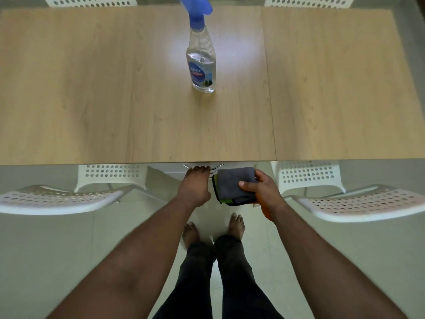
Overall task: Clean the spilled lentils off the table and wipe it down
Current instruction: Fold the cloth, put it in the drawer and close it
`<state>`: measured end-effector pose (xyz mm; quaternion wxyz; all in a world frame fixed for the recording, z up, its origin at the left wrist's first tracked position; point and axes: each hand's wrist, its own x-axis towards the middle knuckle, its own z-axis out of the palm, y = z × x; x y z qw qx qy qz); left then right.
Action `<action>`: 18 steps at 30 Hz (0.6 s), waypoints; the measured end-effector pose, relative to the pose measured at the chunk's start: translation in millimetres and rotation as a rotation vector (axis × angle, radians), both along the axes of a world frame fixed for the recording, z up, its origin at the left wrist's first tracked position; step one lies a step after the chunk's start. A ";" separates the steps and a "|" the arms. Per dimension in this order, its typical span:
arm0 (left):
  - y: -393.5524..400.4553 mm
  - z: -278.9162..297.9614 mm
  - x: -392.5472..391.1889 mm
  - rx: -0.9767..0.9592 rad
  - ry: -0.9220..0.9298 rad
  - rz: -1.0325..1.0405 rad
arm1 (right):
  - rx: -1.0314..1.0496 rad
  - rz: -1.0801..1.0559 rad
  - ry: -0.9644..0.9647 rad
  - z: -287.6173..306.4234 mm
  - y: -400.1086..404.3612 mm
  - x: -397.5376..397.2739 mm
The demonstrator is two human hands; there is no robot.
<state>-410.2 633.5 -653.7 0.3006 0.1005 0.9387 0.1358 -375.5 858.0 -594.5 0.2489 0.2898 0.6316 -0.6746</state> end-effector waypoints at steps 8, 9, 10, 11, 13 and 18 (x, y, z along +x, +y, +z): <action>-1.4 36.4 37.7 0.023 -0.029 0.049 | -0.004 0.006 0.042 21.5 2.9 -9.1; -2.1 40.3 41.5 0.030 0.066 0.066 | 0.000 0.009 0.041 21.5 2.7 -10.6; -2.9 44.1 44.2 0.054 0.167 0.089 | 0.007 0.011 0.038 21.0 2.1 -12.1; -4.2 47.6 45.0 0.085 0.256 0.115 | 0.020 0.017 0.032 21.1 1.0 -13.7; -8.4 49.9 43.2 0.148 0.334 0.176 | 0.038 0.035 0.017 19.8 -3.2 -17.2; -27.2 44.5 33.4 0.159 -0.053 0.345 | 0.133 0.070 -0.082 -0.7 -19.0 -27.6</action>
